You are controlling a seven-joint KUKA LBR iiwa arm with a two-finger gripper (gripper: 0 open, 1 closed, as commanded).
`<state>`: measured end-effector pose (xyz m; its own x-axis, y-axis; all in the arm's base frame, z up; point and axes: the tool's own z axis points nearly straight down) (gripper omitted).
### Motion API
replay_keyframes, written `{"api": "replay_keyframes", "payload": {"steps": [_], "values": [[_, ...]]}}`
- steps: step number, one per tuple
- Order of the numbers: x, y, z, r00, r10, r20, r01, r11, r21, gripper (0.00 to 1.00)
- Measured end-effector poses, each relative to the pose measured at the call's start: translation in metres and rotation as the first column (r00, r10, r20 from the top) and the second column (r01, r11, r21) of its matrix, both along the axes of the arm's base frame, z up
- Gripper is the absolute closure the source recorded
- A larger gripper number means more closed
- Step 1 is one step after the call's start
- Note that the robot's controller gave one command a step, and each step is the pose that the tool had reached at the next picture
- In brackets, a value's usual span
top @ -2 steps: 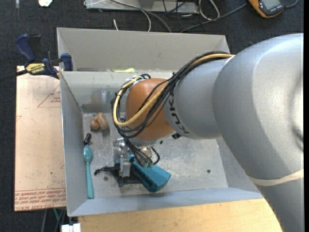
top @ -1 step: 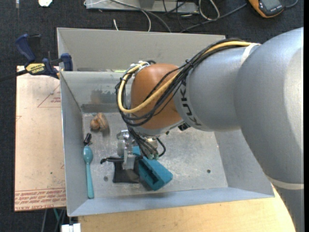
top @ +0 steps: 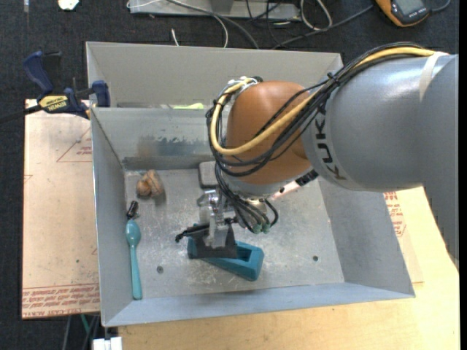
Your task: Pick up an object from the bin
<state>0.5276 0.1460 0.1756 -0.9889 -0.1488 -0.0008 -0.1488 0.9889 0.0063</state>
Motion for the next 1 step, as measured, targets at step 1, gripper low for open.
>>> {"api": "replay_keyframes", "payload": {"steps": [1], "values": [[0.0061,0.0176,0.0522,1.0,0.024,-0.003,-0.024,1.0,0.001,1.0]]}}
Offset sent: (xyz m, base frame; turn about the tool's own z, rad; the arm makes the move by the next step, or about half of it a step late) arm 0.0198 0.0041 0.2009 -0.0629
